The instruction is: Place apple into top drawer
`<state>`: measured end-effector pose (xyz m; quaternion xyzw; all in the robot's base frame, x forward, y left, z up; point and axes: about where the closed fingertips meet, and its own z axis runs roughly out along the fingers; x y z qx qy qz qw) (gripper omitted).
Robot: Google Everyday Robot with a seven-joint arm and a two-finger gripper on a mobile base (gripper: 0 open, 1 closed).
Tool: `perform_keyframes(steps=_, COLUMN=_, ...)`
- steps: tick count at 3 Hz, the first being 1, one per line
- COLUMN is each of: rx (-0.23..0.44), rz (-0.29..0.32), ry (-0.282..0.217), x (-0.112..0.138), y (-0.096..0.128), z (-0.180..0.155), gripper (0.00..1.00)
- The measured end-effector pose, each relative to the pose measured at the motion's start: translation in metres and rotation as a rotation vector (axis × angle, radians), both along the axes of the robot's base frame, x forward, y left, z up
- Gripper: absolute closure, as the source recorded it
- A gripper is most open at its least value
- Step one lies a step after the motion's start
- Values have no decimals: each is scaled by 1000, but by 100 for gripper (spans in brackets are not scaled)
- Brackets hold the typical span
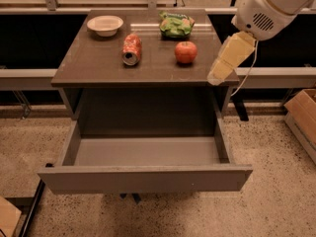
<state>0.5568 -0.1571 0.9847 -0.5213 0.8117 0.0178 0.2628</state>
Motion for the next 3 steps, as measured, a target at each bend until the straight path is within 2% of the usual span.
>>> perform_keyframes(steps=1, rx=117, rz=-87, ry=23, x=9, y=-1, z=-20, gripper=0)
perform_keyframes(steps=2, rx=257, rz=-142, ry=4, x=33, y=-3, z=-35, gripper=0)
perform_keyframes(steps=3, rx=372, rz=-159, ry=-15, x=63, y=-4, z=-50, gripper=0)
